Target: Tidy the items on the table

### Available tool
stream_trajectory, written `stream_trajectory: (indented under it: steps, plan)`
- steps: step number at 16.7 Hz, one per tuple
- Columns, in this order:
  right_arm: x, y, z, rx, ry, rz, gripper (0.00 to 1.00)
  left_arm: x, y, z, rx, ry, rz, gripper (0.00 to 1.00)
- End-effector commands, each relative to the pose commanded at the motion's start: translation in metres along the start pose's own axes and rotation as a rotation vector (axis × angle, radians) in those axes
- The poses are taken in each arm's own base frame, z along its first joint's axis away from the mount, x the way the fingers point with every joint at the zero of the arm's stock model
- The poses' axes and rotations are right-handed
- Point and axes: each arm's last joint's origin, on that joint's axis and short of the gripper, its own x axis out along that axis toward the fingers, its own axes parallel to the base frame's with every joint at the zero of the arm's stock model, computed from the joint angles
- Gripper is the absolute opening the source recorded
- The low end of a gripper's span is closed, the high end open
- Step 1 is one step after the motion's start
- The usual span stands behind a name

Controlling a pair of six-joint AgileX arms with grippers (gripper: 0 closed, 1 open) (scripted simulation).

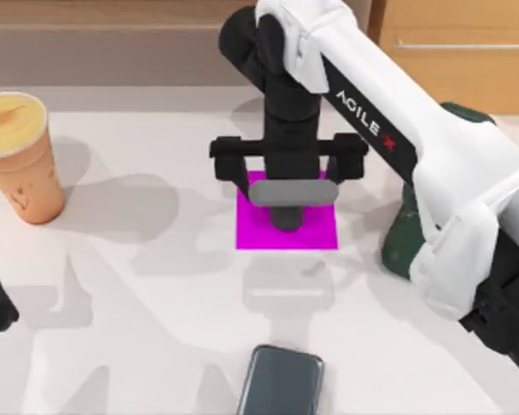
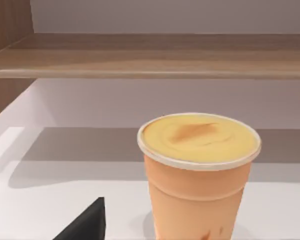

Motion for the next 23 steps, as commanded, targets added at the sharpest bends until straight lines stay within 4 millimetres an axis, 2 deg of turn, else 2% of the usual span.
stream_trajectory:
  steps: [5,10,13,17,23]
  plan:
    - [-0.020,-0.017,0.014,0.153,0.026,-0.016,1.00,0.000,0.000,0.000,0.000,0.000,0.000,1.00]
    - [-0.040,-0.045,0.044,0.537,0.036,-0.027,1.00,0.000,0.000,0.000,0.000,0.000,0.000,1.00]
    - [-0.049,-0.062,0.071,0.875,0.035,-0.032,1.00,0.000,0.000,0.000,0.000,0.000,0.000,1.00]
    - [-0.056,-0.078,0.113,1.431,0.029,-0.034,1.00,0.000,0.000,0.000,0.000,0.000,0.000,1.00]
    - [-0.058,-0.076,0.179,2.312,0.023,-0.039,1.00,0.000,0.000,0.000,0.000,0.000,0.000,1.00]
